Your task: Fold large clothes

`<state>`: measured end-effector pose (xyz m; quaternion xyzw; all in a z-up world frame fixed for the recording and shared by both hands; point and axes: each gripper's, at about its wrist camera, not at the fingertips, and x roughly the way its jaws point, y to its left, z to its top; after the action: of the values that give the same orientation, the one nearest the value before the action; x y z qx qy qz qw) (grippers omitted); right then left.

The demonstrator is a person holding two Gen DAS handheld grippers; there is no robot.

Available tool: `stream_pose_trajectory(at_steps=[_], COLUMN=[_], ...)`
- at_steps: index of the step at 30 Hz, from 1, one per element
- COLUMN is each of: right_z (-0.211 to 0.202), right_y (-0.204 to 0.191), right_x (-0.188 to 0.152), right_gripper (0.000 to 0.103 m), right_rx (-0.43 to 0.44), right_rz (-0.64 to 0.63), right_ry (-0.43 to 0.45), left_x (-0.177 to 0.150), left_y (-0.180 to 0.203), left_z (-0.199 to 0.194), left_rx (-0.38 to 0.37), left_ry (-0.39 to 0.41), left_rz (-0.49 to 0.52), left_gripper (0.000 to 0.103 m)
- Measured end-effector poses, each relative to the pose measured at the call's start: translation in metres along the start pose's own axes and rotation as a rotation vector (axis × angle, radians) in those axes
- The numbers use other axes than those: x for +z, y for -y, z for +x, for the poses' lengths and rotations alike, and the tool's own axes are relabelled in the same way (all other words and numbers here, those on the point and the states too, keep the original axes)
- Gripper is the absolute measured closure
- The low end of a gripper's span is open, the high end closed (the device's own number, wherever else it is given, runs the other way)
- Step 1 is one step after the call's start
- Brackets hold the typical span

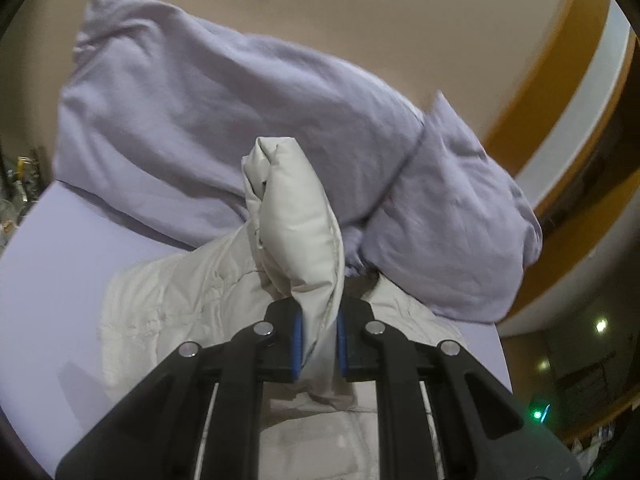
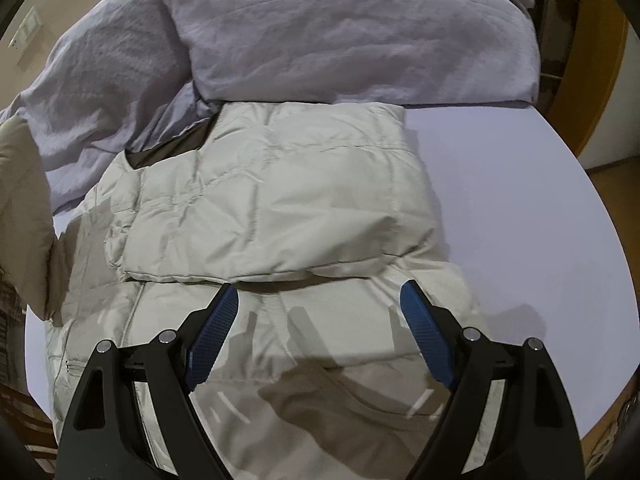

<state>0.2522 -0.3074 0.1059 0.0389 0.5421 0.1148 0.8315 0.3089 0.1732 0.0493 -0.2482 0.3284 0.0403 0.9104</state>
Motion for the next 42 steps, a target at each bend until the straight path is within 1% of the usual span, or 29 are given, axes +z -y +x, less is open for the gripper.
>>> stream_pose_trajectory(at_steps=[2, 6, 12, 13, 15, 17, 18, 19, 20, 25, 27, 29, 32, 35, 37, 40, 42], right_z=[0.0, 0.002, 0.007, 0.008, 0.01, 0.01, 0.011, 0.011, 0.011, 0.01, 0.008, 0.005, 0.003, 0.002, 0.001, -0.002, -0.006], right_y=[0.005, 0.008, 0.004, 0.003, 0.003, 0.004, 0.004, 0.005, 0.006, 0.01, 0.01, 0.011, 0.013, 0.017, 0.021, 0.026, 0.029], right_x=[-0.002, -0.005, -0.009, -0.009, -0.01, -0.011, -0.012, -0.012, -0.013, -0.013, -0.013, -0.014, -0.016, -0.018, -0.02, -0.023, -0.024], right_gripper=[0.018, 0.018, 0.018, 0.018, 0.018, 0.018, 0.018, 0.018, 0.018, 0.018, 0.018, 0.018, 0.017, 0.015, 0.015, 0.015, 0.015], right_rx=[-0.008, -0.016, -0.013, -0.012, -0.013, -0.016, -0.017, -0.019, -0.021, -0.027, -0.03, -0.033, -0.04, -0.048, -0.055, -0.061, -0.059], right_rz=[0.009, 0.017, 0.014, 0.012, 0.012, 0.016, 0.018, 0.022, 0.026, 0.037, 0.034, 0.029, 0.029, 0.035, 0.041, 0.051, 0.054], right_ry=[-0.003, -0.013, -0.025, -0.027, -0.032, -0.034, -0.035, -0.035, -0.036, -0.032, -0.029, -0.024, -0.024, -0.025, -0.03, -0.034, -0.032], left_x=[-0.004, -0.025, -0.059, -0.065, -0.072, -0.075, -0.074, -0.073, -0.072, -0.067, -0.072, -0.077, -0.095, -0.112, -0.118, -0.119, -0.116], left_y=[0.007, 0.024, 0.043, 0.045, 0.048, 0.048, 0.047, 0.046, 0.044, 0.03, 0.027, 0.025, 0.028, 0.033, 0.036, 0.039, 0.039], left_z=[0.014, 0.047, 0.089, 0.094, 0.099, 0.099, 0.099, 0.097, 0.097, 0.109, 0.12, 0.131, 0.155, 0.169, 0.176, 0.179, 0.171], left_rx=[-0.009, -0.013, 0.015, 0.021, 0.022, 0.0, -0.002, 0.005, 0.015, 0.059, 0.088, 0.1, 0.143, 0.206, 0.24, 0.265, 0.253], left_ry=[-0.032, -0.108, -0.229, -0.251, -0.281, -0.282, -0.28, -0.271, -0.258, -0.264, -0.276, -0.298, -0.34, -0.341, -0.327, -0.326, -0.325], left_rz=[0.009, 0.043, 0.11, 0.122, 0.135, 0.132, 0.134, 0.14, 0.146, 0.133, 0.142, 0.15, 0.194, 0.262, 0.285, 0.304, 0.303], left_gripper=[0.09, 0.09, 0.088, 0.086, 0.077, 0.063, 0.059, 0.05, 0.045, 0.045, 0.045, 0.046, 0.047, 0.046, 0.046, 0.046, 0.046])
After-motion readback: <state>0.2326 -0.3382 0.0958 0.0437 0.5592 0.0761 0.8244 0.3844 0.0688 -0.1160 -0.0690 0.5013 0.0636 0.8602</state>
